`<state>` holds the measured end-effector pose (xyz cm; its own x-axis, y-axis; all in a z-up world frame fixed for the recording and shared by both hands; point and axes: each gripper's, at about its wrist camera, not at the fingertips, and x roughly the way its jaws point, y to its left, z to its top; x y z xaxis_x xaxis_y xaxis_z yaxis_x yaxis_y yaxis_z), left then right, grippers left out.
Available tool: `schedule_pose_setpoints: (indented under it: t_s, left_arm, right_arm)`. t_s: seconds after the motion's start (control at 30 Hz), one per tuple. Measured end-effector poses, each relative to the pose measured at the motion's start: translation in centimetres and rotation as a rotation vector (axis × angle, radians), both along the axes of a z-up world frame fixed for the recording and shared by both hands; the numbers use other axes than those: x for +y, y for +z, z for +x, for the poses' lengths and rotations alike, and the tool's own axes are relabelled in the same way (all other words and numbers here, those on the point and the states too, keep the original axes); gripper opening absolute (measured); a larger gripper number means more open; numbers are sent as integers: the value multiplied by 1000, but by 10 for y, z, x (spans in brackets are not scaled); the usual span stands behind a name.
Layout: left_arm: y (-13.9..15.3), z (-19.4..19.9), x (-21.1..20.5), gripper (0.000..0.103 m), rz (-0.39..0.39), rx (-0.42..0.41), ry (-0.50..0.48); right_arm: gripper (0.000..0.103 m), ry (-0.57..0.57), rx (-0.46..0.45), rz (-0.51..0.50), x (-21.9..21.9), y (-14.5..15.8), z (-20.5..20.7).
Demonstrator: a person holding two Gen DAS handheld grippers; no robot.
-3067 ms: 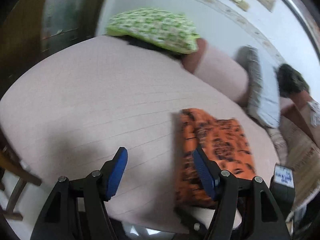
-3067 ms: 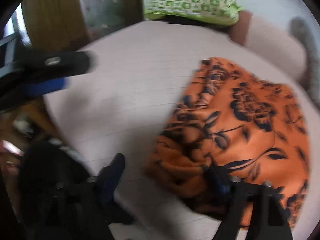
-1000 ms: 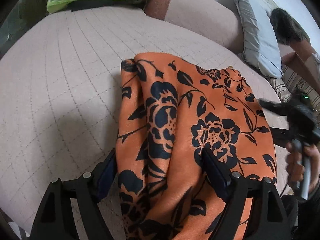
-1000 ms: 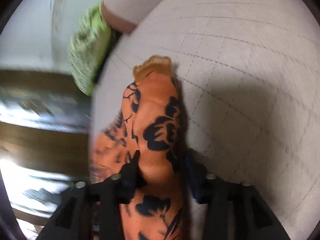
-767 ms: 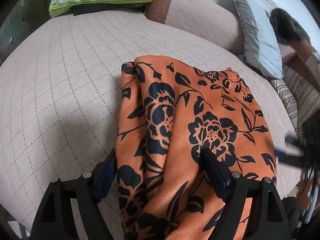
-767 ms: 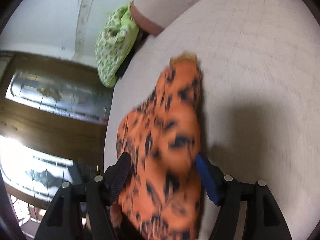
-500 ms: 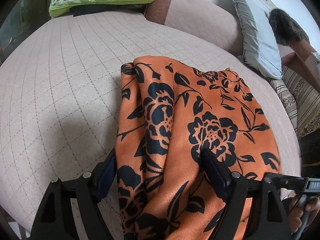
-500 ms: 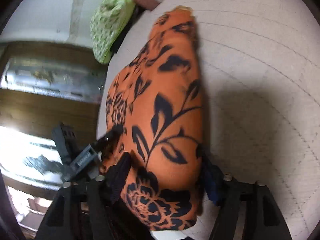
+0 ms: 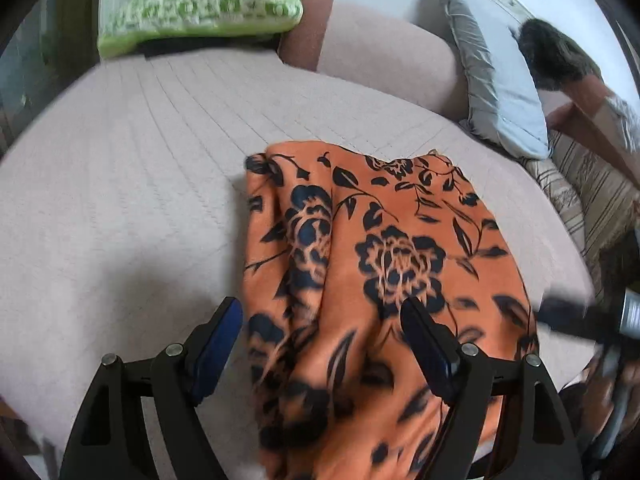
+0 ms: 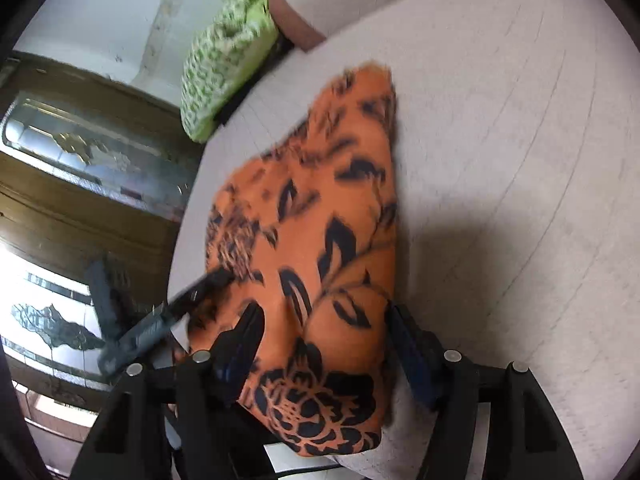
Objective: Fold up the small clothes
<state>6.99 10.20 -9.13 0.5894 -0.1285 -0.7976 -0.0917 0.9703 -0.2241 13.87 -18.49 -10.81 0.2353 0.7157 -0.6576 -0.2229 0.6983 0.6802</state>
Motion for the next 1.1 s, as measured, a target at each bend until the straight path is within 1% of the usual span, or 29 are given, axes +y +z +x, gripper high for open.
schedule_pose_setpoints:
  t_s: [0.07, 0.1, 0.2, 0.23, 0.27, 0.3, 0.33, 0.4, 0.43, 0.47, 0.5, 0.57, 0.6, 0.63, 0.67, 0.7, 0.77, 0.8, 0.83, 0.87, 0.9, 0.93, 0.97, 1.0, 1.03, 1.07, 1.1]
  left_arm:
    - [0, -13, 1, 82, -15, -5, -4]
    - [-1, -16, 1, 82, -12, -1, 5]
    - [-17, -15, 0, 82, 10, 51, 15]
    - [-22, -14, 2, 82, -7, 59, 20]
    - [-23, -13, 4, 83, -22, 61, 21]
    - [-25, -12, 6, 83, -35, 64, 26]
    - [-26, -13, 8, 84, -35, 64, 27]
    - [-27, -14, 9, 84, -34, 58, 23]
    - [-28, -14, 9, 85, -35, 56, 22]
    - [-28, -13, 9, 85, -37, 55, 21]
    - [-27, -13, 9, 84, -43, 56, 20]
    - [-20, -15, 9, 83, -53, 48, 14]
    - [-13, -18, 11, 83, -69, 24, 9]
    - [-5, -21, 15, 83, -100, -7, 6]
    - [1, -23, 22, 83, -141, -29, 12]
    - [4, -23, 31, 83, -189, -43, 22]
    - [2, -18, 56, 83, -347, -47, 52]
    - [-4, -12, 66, 83, -404, -10, 70]
    - [-14, -5, 74, 83, -464, 42, 80]
    - [-25, 0, 80, 82, -537, 88, 68]
    - [-32, 2, 83, 82, -584, 123, 56]
    - [-38, 3, 85, 81, -624, 149, 45]
    - [-41, 3, 84, 81, -654, 156, 23]
    - [-43, 3, 79, 81, -682, 165, -15]
    - [-45, 4, 74, 81, -695, 185, -43]
    - [-48, 5, 70, 81, -684, 209, -40]
    - [-50, 6, 68, 81, -683, 212, -38]
  right_arm:
    - [69, -26, 2, 58, -5, 7, 12]
    - [70, -45, 10, 78, -8, 5, 24]
    - [70, -67, 50, 103, 3, -9, 52]
    - [70, -57, 80, 130, 17, -17, 69]
    - [70, -44, 119, 160, 22, -26, 79]
    - [55, -32, 166, 164, 29, -37, 88]
    - [42, -19, 159, 123, 36, -38, 90]
    - [37, 15, 97, 45, 45, -24, 85]
    - [37, 30, 42, 13, 48, -11, 79]
    - [37, 26, 14, -5, 50, -5, 76]
    - [37, 24, 3, -44, 53, -6, 76]
    - [48, 38, 8, -132, 59, -14, 77]
    - [59, 29, 14, -140, 59, -15, 77]
    - [61, 2, -8, -149, 55, -9, 74]
    - [61, -18, -49, -171, 53, 0, 69]
    - [61, -43, -112, -206, 51, 15, 62]
    - [61, -59, -219, -230, 52, 44, 50]
    - [61, -42, -255, -218, 57, 55, 46]
    - [62, 10, -280, -186, 66, 66, 38]
    - [63, 57, -286, -162, 75, 71, 32]
    - [63, 126, -282, -148, 89, 73, 26]
    - [63, 220, -268, -144, 109, 71, 17]
    - [63, 277, -264, -149, 122, 66, 11]
    - [63, 306, -263, -164, 128, 61, 7]
    - [63, 341, -257, -211, 140, 50, 3]
    - [63, 349, -250, -236, 144, 44, 1]
    - [64, 361, -229, -256, 150, 33, -1]
